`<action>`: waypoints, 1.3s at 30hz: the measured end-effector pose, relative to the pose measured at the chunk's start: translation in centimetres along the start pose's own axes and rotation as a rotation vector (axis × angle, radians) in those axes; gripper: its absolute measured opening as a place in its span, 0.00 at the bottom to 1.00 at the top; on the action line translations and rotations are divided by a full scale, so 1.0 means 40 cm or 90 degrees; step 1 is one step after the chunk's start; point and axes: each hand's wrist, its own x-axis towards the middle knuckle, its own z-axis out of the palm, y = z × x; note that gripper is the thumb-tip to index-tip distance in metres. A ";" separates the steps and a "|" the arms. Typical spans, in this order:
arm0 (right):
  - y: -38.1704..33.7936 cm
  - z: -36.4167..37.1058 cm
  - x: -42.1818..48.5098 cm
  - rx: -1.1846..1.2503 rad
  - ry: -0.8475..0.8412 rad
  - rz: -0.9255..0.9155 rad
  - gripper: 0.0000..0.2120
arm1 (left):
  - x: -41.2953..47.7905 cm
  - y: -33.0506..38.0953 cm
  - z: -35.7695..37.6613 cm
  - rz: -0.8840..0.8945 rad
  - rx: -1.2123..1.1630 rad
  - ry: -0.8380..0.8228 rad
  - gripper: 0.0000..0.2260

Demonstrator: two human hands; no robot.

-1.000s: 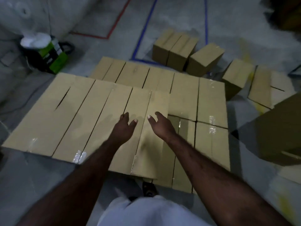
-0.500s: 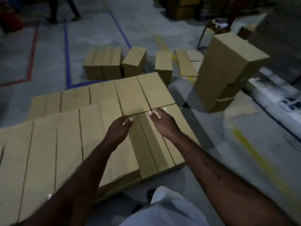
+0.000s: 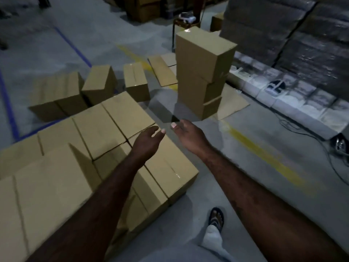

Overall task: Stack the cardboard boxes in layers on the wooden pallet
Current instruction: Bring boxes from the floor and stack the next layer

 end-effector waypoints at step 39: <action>0.277 -1.079 1.682 -0.041 0.068 0.019 0.32 | 1.647 0.898 0.660 -0.052 -0.180 0.045 0.12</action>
